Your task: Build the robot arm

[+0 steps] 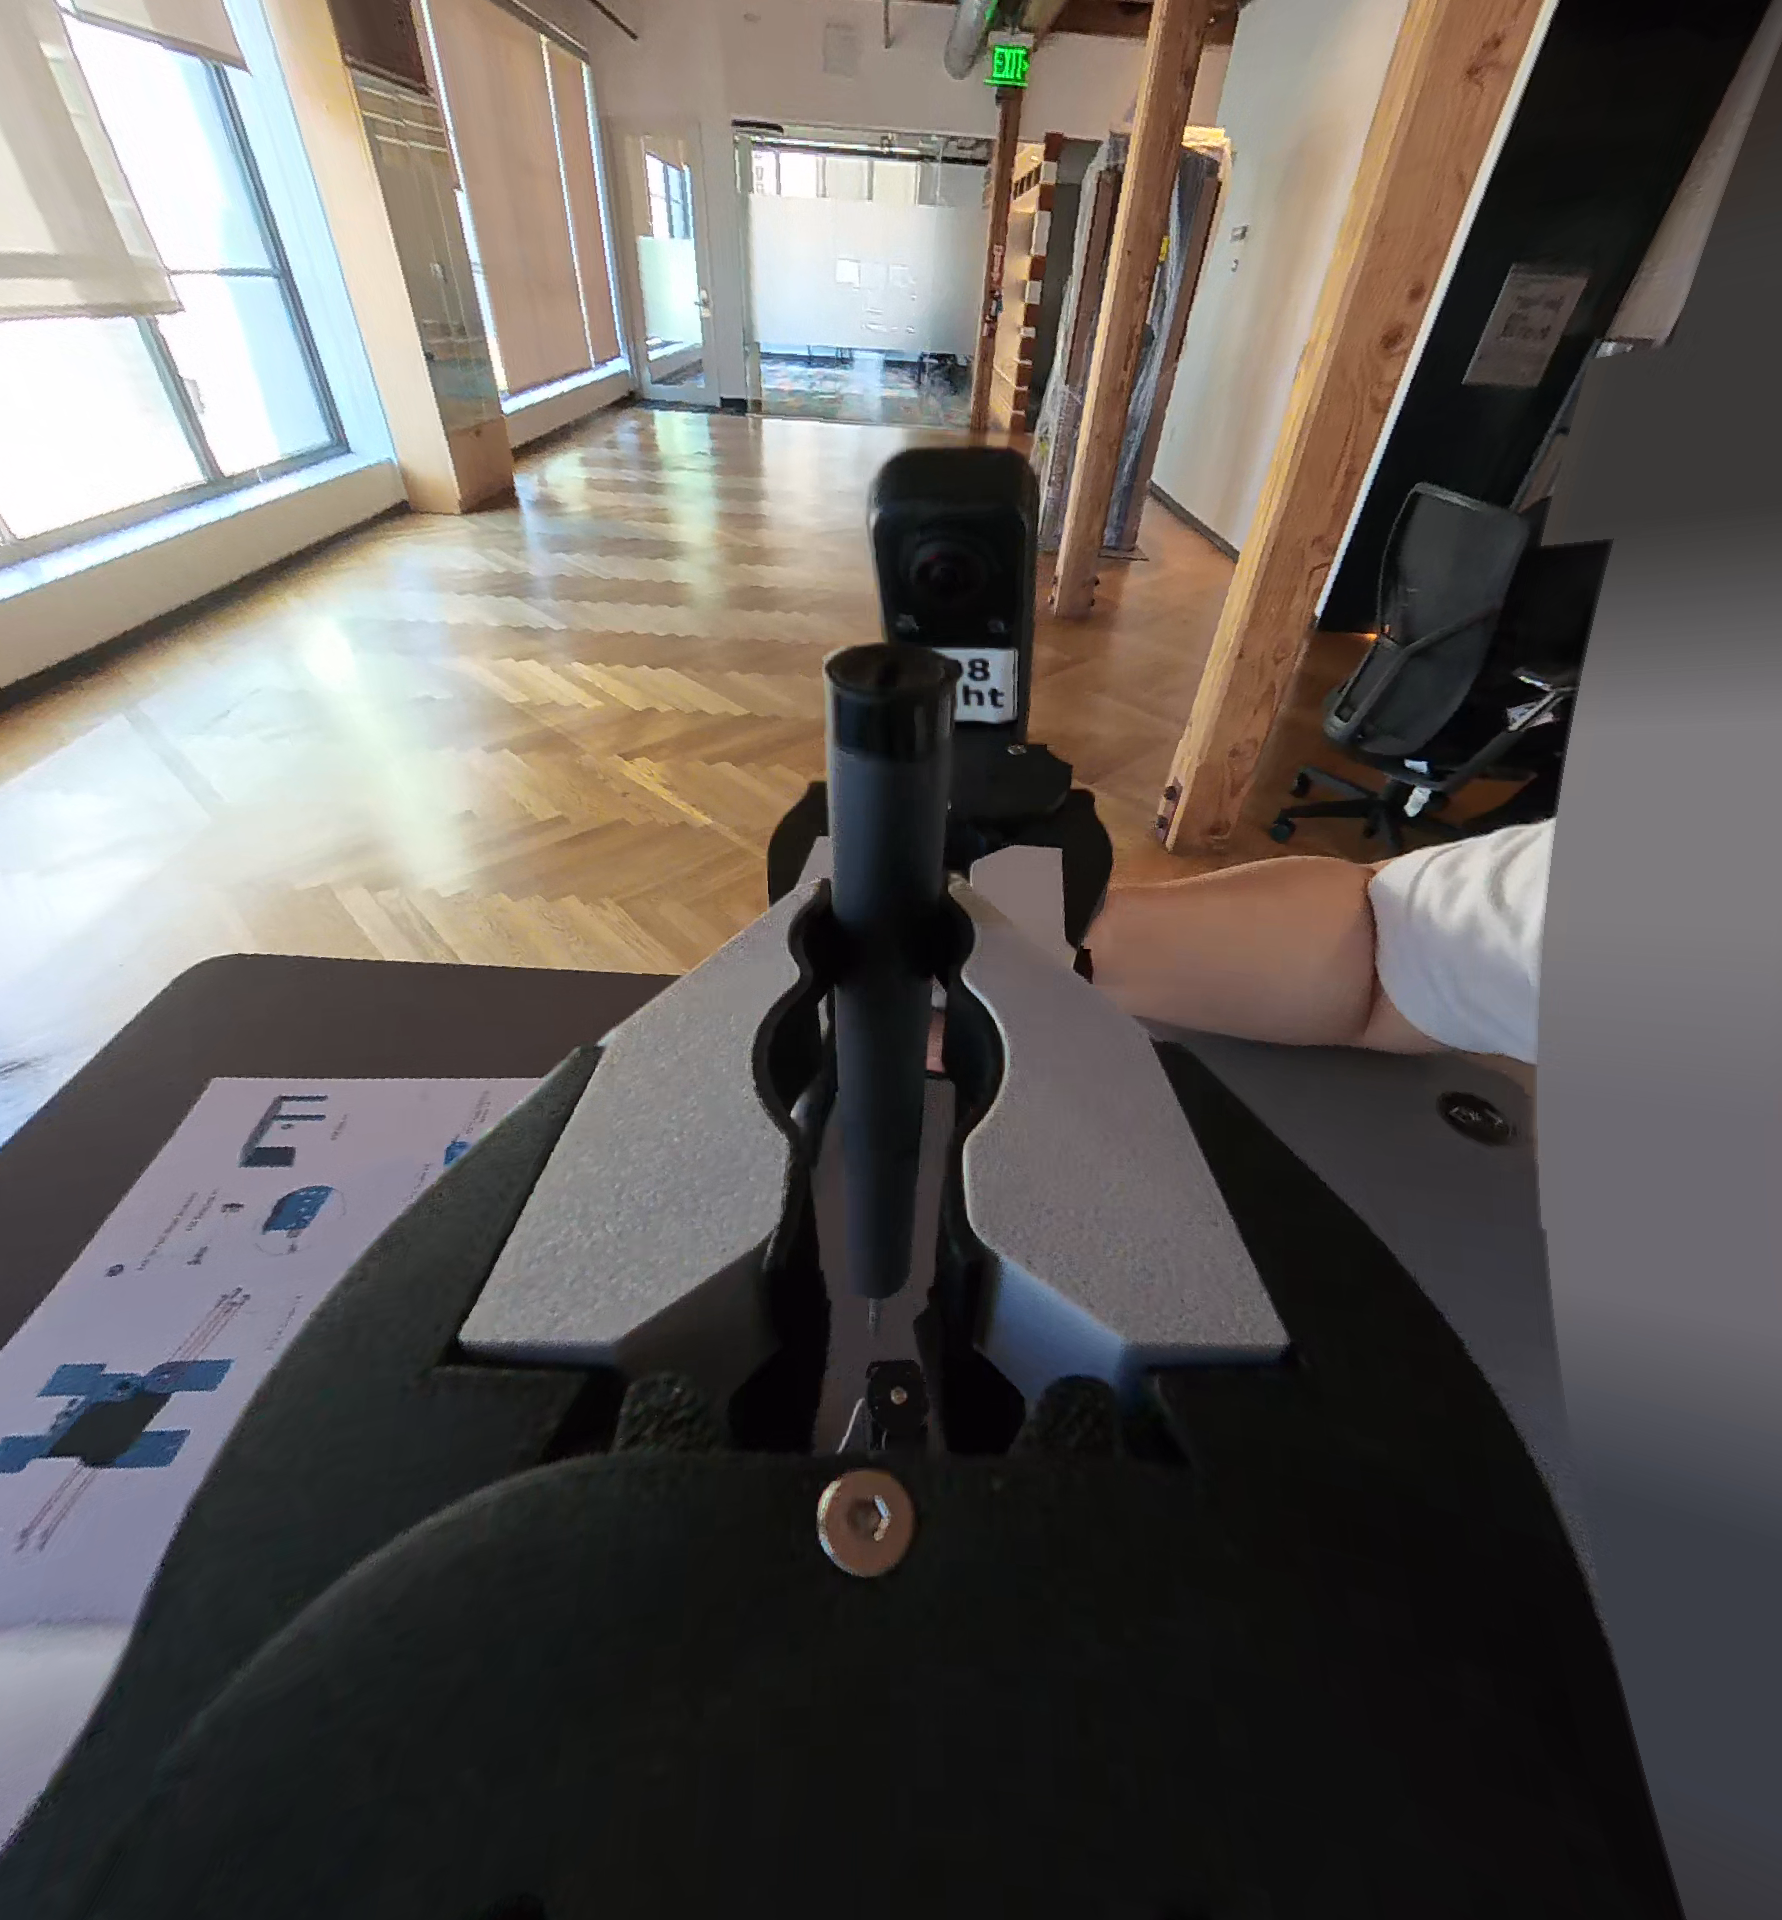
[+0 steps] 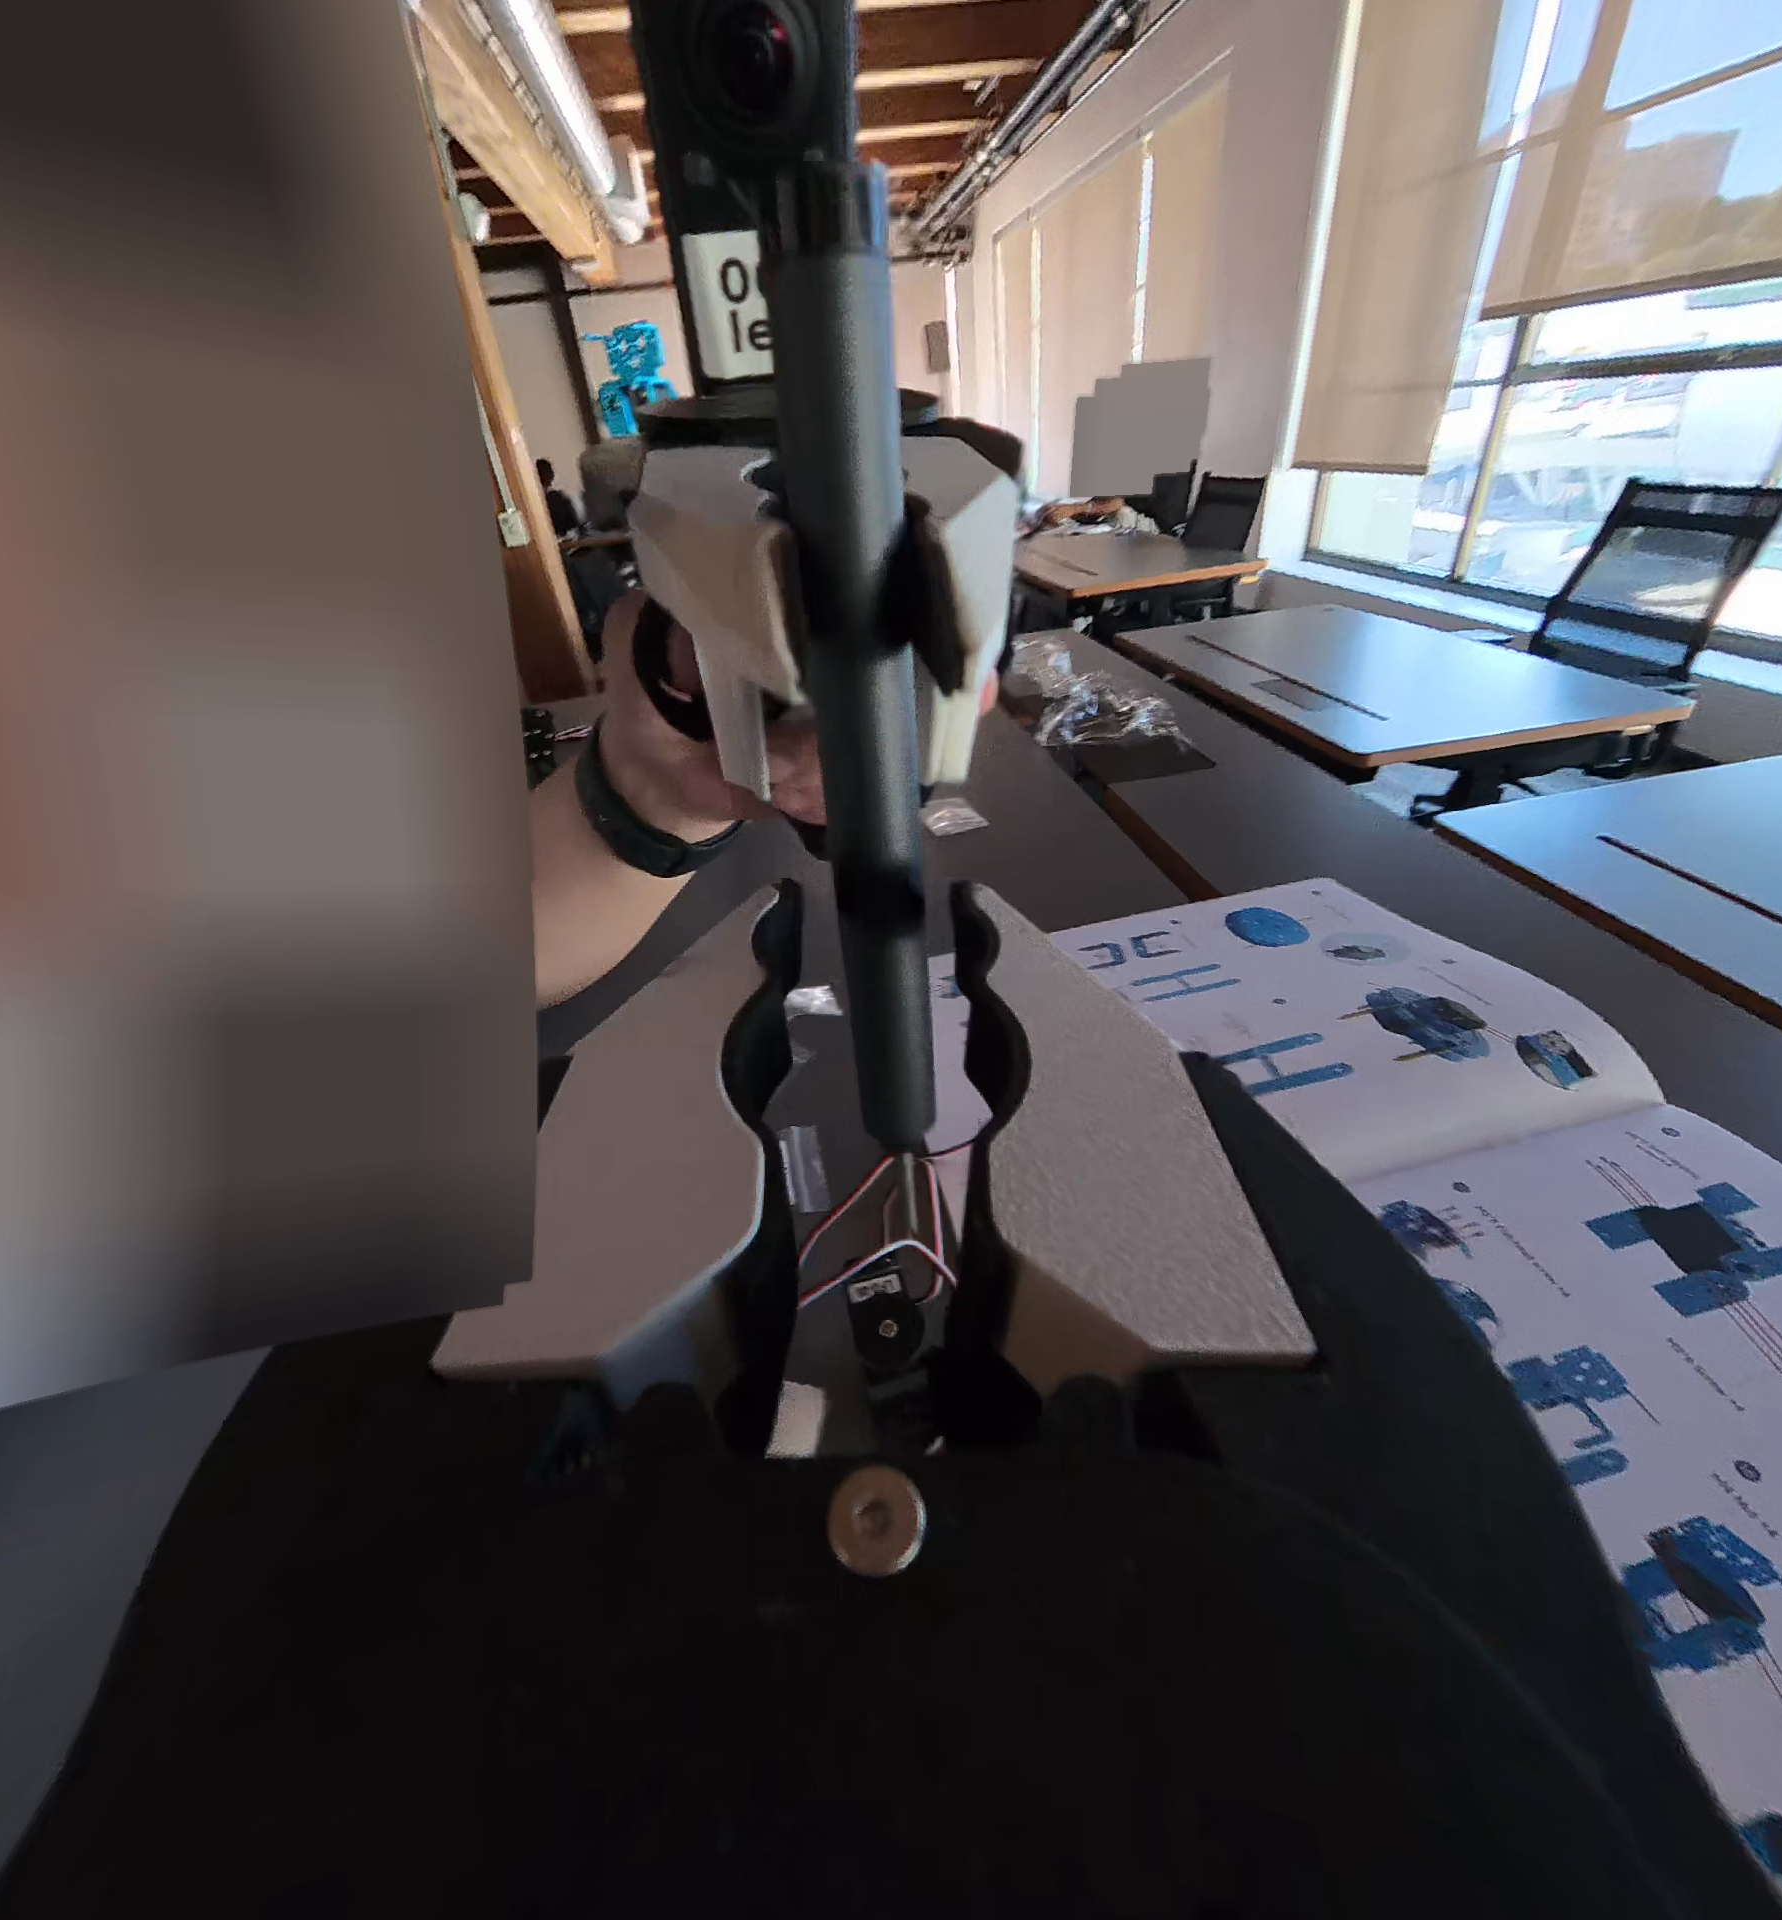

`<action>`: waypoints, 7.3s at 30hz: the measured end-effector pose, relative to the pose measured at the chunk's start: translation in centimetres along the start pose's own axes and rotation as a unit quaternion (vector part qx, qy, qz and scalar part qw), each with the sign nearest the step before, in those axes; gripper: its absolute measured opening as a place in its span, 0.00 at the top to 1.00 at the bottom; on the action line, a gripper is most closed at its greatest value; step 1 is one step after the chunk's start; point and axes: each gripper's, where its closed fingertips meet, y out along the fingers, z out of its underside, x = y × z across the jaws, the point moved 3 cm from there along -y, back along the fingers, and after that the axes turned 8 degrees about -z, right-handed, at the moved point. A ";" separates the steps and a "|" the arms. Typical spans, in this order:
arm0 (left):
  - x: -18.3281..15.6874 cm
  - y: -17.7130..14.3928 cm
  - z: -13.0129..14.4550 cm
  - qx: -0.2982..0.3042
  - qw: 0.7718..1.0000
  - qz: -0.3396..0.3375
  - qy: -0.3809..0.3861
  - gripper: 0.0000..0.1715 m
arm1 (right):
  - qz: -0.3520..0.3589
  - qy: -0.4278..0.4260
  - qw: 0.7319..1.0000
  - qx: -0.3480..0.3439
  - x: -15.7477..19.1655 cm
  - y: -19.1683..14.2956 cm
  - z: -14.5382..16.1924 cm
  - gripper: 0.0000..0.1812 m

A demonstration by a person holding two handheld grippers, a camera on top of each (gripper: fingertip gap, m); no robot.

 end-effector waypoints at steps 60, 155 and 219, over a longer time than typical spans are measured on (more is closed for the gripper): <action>0.8 -1.2 11.5 0.160 0.987 -0.015 0.027 0.71 | 0.215 -0.086 0.970 -0.081 -1.9 -4.5 -0.7 0.92; -43.2 -24.4 3.6 -0.095 0.733 -0.585 -0.333 0.73 | -0.140 -0.068 0.799 0.581 22.8 17.1 18.0 0.90; -24.9 -71.8 15.4 0.062 0.851 -0.481 -0.204 0.74 | 0.319 -0.059 0.901 0.288 25.9 21.3 15.0 0.71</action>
